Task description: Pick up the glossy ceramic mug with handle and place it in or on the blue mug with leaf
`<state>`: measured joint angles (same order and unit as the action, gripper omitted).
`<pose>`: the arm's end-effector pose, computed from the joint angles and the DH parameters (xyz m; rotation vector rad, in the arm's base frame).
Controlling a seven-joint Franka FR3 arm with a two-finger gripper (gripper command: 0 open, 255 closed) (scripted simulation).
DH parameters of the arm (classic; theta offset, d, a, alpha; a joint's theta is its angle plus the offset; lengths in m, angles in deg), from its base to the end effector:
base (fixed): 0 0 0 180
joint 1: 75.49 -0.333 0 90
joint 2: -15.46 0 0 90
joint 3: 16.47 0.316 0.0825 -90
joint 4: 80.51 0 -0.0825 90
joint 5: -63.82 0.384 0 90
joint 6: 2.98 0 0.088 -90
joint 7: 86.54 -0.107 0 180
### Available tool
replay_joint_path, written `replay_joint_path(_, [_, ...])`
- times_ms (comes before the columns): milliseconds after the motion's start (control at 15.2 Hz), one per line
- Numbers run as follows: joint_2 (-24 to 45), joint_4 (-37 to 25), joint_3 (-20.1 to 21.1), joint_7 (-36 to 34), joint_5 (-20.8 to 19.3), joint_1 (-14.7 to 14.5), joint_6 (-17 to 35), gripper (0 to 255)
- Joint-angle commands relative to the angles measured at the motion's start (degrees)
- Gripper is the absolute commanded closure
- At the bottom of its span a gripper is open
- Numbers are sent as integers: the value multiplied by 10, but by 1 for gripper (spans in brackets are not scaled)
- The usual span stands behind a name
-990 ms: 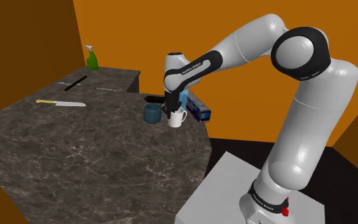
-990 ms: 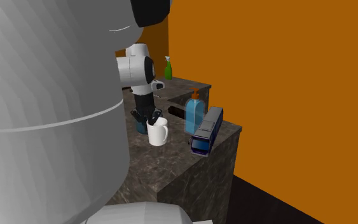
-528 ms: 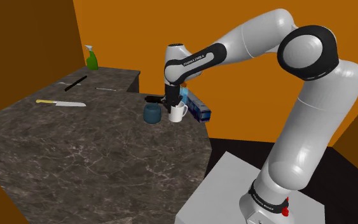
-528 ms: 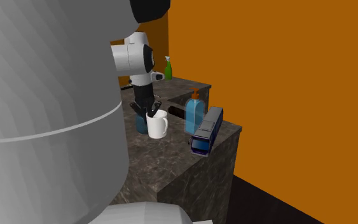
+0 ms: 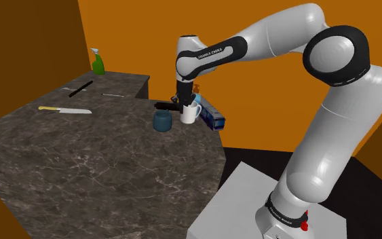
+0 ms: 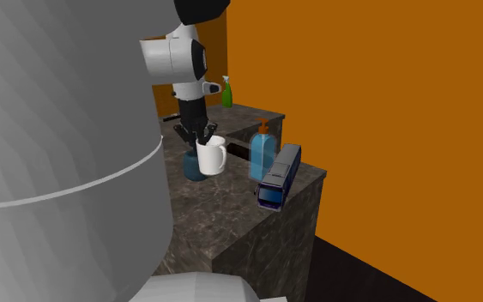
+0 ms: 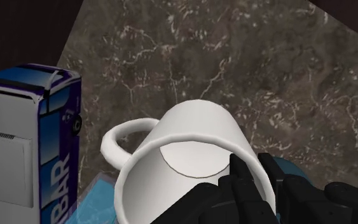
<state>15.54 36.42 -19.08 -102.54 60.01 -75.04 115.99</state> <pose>0.5532 -0.0330 0.4442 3.0514 -0.4634 0.0627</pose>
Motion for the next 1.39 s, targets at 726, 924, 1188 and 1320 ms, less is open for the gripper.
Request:
replay_joint_path(726, [-22, -75, 1, 5, 2, -1, -98, 255])
replay_joint_path(924, [-1, -115, 2, 3, 3, -2, -117, 255])
replay_joint_path(1188, [92, -248, 7, -4, 6, -8, -157, 255])
replay_joint_path(1320, [143, -324, 9, -8, 8, -10, -183, 255])
